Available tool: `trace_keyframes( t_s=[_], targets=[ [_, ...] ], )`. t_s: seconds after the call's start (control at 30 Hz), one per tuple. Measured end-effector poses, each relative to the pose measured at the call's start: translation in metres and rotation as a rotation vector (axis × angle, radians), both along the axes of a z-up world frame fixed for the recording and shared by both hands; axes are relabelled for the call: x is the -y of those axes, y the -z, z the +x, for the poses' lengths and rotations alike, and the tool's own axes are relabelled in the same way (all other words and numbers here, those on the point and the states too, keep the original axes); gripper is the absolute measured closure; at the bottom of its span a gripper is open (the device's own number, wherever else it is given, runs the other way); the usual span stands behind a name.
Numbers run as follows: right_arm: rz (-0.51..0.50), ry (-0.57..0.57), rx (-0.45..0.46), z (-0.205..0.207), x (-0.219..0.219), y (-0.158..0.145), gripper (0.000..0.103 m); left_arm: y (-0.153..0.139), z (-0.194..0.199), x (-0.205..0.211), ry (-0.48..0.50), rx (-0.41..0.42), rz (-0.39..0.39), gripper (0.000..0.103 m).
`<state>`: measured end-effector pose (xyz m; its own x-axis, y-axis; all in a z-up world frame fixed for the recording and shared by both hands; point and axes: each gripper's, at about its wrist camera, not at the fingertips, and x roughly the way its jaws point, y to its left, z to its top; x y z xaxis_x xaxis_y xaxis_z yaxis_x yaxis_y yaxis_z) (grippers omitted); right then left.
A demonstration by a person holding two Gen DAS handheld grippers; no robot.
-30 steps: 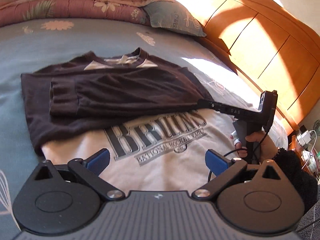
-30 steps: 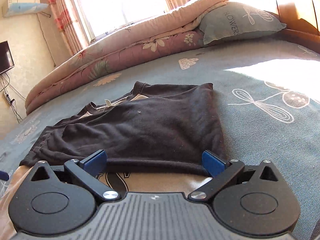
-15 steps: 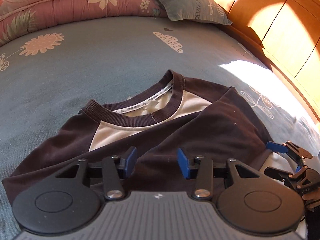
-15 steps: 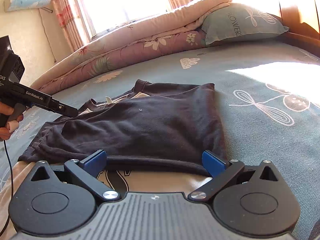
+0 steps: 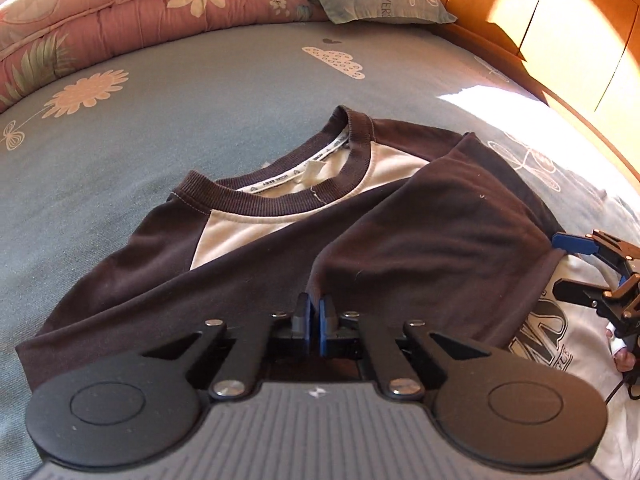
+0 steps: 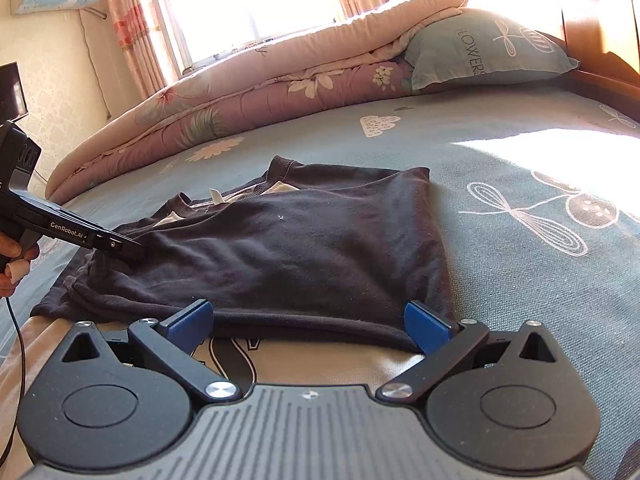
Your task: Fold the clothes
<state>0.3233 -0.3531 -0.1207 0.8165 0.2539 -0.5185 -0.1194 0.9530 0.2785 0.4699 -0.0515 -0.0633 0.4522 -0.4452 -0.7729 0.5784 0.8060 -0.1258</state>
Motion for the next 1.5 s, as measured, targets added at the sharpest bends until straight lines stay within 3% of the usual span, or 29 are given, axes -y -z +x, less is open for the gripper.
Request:
trace_keyframes(
  t_s=[0.1,0.2,0.3,0.37,0.43,0.53,0.63,0.87,0.97,1.13,1.23,1.27,1.33,1.37,1.4,1.5],
  targets=[
    [0.001,0.000,0.000,0.000,0.000,0.000,0.000,-0.017,0.005,-0.006,-0.044,0.037,-0.043,0.102],
    [-0.007,-0.002,0.000,0.000,-0.001,0.000,0.000,-0.014,0.017,-0.010,-0.091,0.012,-0.055,0.101],
    [-0.019,-0.003,-0.001,0.000,-0.003,0.000,0.000,0.014,0.027,-0.005,-0.133,-0.055,0.033,0.101],
    [-0.018,-0.004,-0.002,-0.001,-0.002,0.000,0.000,0.026,0.027,-0.009,-0.168,-0.079,0.003,0.100],
    [-0.015,-0.006,-0.002,-0.001,-0.002,-0.001,0.000,0.021,0.024,-0.017,-0.191,-0.085,-0.054,0.096],
    [-0.015,-0.010,-0.003,-0.001,-0.001,-0.002,0.000,0.005,0.014,-0.032,-0.217,-0.041,-0.079,0.085],
    [-0.016,-0.015,-0.004,-0.001,-0.001,-0.003,0.000,-0.008,0.001,-0.054,-0.279,-0.006,-0.113,0.068],
    [0.054,-0.056,0.003,-0.006,0.007,-0.017,0.000,0.014,-0.023,-0.088,-0.408,-0.044,-0.110,0.066],
    [0.089,-0.054,0.023,-0.009,0.013,-0.023,0.000,0.027,-0.030,-0.092,-0.454,-0.052,-0.114,0.054],
    [0.093,-0.031,0.034,-0.010,0.019,-0.027,0.000,0.028,-0.038,-0.088,-0.520,-0.042,-0.107,0.052],
    [0.103,-0.020,0.038,-0.011,0.023,-0.028,0.000,0.031,-0.045,-0.084,-0.582,-0.013,-0.090,0.044],
    [0.112,-0.017,0.040,-0.011,0.024,-0.029,0.000,0.031,-0.048,-0.081,-0.588,-0.012,-0.089,0.046],
    [0.122,-0.014,0.043,-0.011,0.027,-0.030,0.000,0.028,-0.053,-0.074,-0.592,-0.011,-0.089,0.061],
    [0.124,-0.010,0.045,-0.011,0.028,-0.030,0.000,0.025,-0.056,-0.072,-0.591,-0.006,-0.089,0.082],
    [0.125,-0.005,0.046,-0.011,0.029,-0.030,0.000,0.020,-0.058,-0.071,-0.587,0.001,-0.097,0.093],
    [0.142,0.003,0.047,-0.011,0.032,-0.031,0.000,0.011,-0.064,-0.077,-0.594,0.001,-0.102,0.093]
  ],
)
